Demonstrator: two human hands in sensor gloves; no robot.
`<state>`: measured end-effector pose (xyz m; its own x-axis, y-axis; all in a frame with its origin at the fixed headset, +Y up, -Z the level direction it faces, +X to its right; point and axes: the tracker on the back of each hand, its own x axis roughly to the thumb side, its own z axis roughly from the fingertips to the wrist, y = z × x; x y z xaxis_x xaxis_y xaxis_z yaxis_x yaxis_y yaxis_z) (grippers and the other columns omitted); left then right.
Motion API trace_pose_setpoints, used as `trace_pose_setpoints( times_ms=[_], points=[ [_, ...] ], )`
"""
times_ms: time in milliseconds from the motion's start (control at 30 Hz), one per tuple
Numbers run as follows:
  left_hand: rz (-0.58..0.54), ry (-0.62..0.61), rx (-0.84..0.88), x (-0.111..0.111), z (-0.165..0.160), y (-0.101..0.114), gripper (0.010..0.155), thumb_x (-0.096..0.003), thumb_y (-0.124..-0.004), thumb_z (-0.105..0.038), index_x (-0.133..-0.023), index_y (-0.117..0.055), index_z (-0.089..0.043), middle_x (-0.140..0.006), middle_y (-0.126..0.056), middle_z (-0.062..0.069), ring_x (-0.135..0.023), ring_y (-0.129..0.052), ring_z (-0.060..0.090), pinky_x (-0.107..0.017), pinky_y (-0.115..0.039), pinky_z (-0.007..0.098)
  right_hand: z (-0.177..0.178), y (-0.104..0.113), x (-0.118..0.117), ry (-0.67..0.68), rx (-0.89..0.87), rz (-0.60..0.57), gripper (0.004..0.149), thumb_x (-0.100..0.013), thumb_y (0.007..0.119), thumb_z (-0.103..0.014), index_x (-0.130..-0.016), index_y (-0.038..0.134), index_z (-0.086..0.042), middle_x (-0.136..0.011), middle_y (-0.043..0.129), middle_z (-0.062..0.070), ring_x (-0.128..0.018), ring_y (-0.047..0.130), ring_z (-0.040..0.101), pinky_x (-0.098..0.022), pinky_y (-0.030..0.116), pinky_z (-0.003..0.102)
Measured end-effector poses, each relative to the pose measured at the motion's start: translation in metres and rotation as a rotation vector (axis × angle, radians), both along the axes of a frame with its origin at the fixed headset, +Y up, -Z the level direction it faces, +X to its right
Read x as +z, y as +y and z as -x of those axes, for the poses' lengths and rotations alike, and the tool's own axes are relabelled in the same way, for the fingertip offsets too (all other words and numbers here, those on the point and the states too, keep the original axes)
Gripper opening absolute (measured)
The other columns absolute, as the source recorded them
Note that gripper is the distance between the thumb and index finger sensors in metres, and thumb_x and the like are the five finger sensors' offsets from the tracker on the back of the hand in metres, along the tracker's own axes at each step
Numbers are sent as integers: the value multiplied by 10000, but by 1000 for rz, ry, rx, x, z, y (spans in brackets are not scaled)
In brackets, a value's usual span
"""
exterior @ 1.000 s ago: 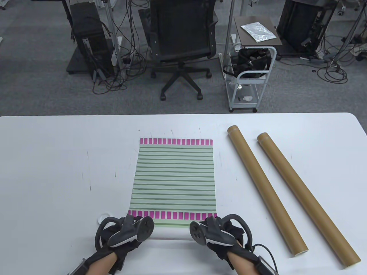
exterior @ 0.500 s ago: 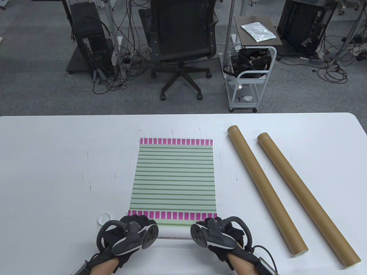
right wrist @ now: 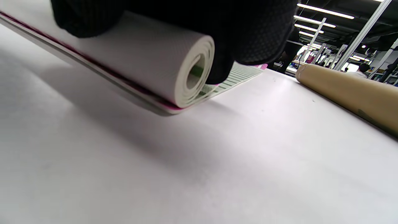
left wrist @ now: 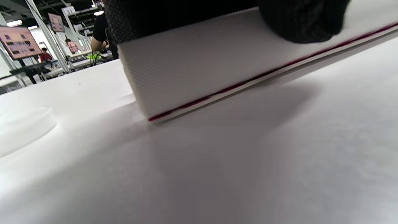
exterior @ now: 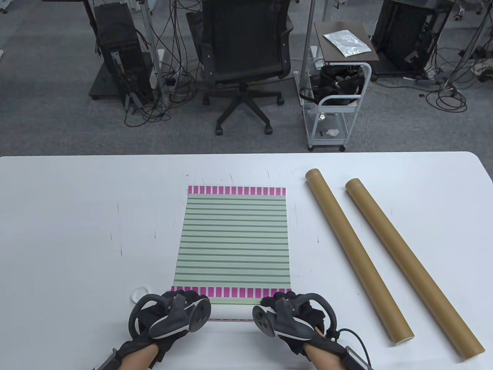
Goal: Roll up mouse pads and store in mailing tubes
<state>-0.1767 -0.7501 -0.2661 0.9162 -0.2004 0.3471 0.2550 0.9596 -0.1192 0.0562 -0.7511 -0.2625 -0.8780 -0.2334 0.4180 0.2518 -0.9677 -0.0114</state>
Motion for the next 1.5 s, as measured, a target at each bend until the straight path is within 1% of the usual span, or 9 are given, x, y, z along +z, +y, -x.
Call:
trace_pose_setpoints(
  times_ms=[233, 367, 500, 700, 1033, 1100, 1167, 1333, 1500],
  points=[
    [-101, -33, -24, 8, -9, 4, 581, -369, -744, -531, -939, -655, -454, -982, -787, -163, -926, -846, 108, -746, -745, 344, 2, -4, 2, 5, 23, -25, 539, -394, 648, -379, -917, 689, -256, -890, 821, 9, -745, 881, 250, -578, 765, 429],
    [-110, -23, -29, 7, -9, 4, 532, -368, -757, -524, -893, -682, -482, -914, -834, -200, -848, -896, 66, -680, -798, 284, -1, -4, -1, -7, -12, 1, 543, -394, 655, -395, -920, 685, -262, -895, 814, 5, -750, 874, 249, -582, 759, 431],
    [-78, -2, -2, 4, -7, 1, 522, -383, -726, -506, -902, -673, -482, -929, -822, -197, -870, -881, 67, -706, -781, 298, -4, 0, -2, -12, -14, -10, 550, -399, 674, -428, -929, 669, -280, -924, 793, 0, -779, 859, 248, -593, 751, 433],
    [-1, 2, -20, -3, -9, 1, 535, -403, -684, -484, -936, -649, -458, -958, -803, -175, -905, -859, 88, -733, -759, 325, -5, -4, -7, -31, -38, 76, 566, -398, 690, -411, -947, 633, -285, -943, 757, 3, -800, 830, 256, -615, 727, 447],
    [-1, 13, 13, 1, -6, 2, 519, -380, -699, -463, -899, -702, -458, -913, -853, -173, -857, -902, 88, -696, -792, 320, -3, 0, 0, -3, -8, 45, 574, -390, 694, -428, -944, 640, -286, -936, 777, -5, -792, 847, 244, -605, 740, 438],
    [9, 20, 25, 0, -5, 1, 520, -388, -685, -458, -908, -694, -455, -925, -843, -169, -869, -893, 94, -699, -788, 322, -4, 7, 0, 17, -27, -43, 554, -379, 707, -441, -915, 669, -307, -918, 792, -21, -770, 864, 230, -590, 756, 416],
    [17, 21, 31, 0, -4, 1, 523, -392, -683, -456, -914, -686, -451, -935, -833, -164, -877, -884, 100, -700, -784, 323, -1, 7, 1, 20, -59, -36, 481, -388, 731, -395, -861, 717, -306, -857, 834, -31, -711, 889, 216, -560, 772, 393],
    [-207, -56, -41, 11, -6, 11, 485, -340, -801, -509, -821, -746, -509, -856, -872, -215, -814, -904, 48, -649, -799, 244, 1, 1, -1, 7, -36, -26, 480, -401, 692, -360, -875, 699, -287, -873, 814, -16, -725, 873, 234, -572, 763, 409],
    [-93, -1, -5, -1, 0, 4, 543, -340, -783, -507, -878, -707, -490, -899, -853, -198, -838, -899, 60, -692, -788, 287, 1, -4, -4, 14, -4, -5, 499, -442, 593, -331, -931, 653, -252, -930, 774, 15, -778, 847, 257, -593, 748, 430]
  ],
)
